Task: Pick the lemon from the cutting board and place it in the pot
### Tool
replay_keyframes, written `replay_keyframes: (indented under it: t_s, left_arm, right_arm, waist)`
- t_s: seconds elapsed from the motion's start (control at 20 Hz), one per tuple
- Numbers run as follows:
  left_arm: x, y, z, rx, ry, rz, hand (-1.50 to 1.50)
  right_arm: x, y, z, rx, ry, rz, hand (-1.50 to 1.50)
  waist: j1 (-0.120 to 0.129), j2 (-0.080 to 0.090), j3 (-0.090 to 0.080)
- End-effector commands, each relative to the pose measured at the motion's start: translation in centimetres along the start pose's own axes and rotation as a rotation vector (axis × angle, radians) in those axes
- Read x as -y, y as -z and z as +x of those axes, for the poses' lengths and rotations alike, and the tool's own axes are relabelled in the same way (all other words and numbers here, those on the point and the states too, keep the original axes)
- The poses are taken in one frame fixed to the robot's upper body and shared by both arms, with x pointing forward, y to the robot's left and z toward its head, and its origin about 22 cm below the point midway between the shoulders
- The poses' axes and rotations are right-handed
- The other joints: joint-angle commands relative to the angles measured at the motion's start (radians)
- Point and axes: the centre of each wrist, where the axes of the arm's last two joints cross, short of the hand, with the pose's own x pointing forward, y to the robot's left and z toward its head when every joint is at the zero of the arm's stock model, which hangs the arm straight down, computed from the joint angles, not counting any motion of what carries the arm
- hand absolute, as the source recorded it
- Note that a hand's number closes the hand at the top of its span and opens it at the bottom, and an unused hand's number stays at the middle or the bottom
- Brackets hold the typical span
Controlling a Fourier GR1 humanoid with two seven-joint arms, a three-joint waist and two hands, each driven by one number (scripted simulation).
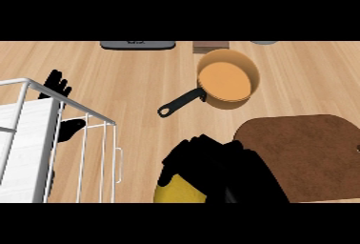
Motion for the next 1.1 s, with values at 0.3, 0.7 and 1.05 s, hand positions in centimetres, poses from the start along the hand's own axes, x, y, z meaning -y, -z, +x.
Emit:
replay_keyframes:
  t_s: [0.3,0.7,1.05]
  left_arm:
    - [1.1,0.9,2.0,0.037,-0.045,-0.004,0.0]
    - [0.6,0.3,0.8,0.031,-0.028,0.013,0.0]
    - [1.5,0.0,0.9,0.038,-0.036,-0.012,0.0]
  right_arm:
    - [5.4,5.3,-0.8,-0.115,0.075,-0.143,1.5]
    - [5.2,8.6,-7.9,-0.196,0.095,-0.143,1.5]
    - [5.8,11.1,-11.9,-0.189,-0.276,-0.245,1.5]
  waist:
    - [0.009,0.006,0.006]
    - [0.009,0.007,0.006]
    - [0.021,0.012,0.005]
